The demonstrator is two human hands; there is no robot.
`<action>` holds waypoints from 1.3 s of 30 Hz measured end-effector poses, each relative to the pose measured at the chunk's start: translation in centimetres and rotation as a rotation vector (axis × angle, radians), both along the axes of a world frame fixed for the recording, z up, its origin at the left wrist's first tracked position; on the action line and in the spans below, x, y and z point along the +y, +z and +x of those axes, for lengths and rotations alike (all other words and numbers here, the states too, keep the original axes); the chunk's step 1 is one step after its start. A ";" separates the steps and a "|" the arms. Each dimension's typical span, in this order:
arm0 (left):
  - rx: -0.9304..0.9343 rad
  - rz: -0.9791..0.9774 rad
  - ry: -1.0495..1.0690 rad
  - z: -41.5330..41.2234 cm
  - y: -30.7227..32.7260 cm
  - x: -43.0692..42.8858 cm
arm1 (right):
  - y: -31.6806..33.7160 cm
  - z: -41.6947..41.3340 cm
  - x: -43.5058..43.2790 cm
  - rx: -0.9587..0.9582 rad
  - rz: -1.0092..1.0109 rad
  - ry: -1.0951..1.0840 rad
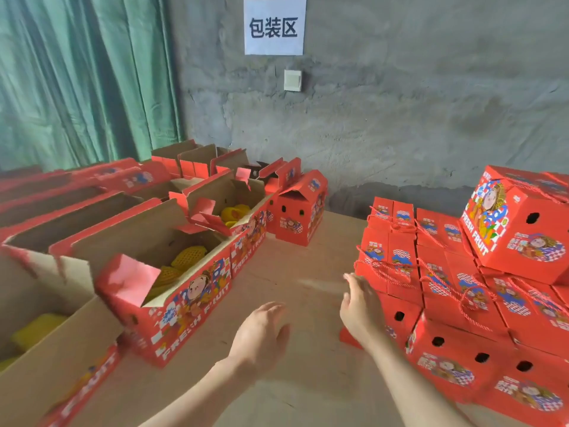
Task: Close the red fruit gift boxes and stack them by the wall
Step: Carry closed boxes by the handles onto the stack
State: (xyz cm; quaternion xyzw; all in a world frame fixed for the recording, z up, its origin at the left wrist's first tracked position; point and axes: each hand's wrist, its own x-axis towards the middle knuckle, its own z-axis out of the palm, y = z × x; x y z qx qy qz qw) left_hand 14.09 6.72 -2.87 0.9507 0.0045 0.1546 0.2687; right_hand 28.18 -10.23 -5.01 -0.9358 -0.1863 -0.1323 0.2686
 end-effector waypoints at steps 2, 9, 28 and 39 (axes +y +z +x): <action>-0.074 -0.007 0.062 -3.2 -0.2 3.1 | 0.1 -3.8 5.0 0.068 0.010 0.202; -0.111 -0.184 0.491 -12.2 -1.7 12.6 | 0.3 -13.9 19.3 0.340 -0.082 0.514; -0.110 -0.197 0.503 -13.9 -1.0 21.5 | 2.4 -15.9 31.4 1.017 0.791 -0.135; -0.323 -0.464 0.631 -12.6 -2.3 21.6 | 2.9 -14.9 20.9 0.864 0.662 -0.147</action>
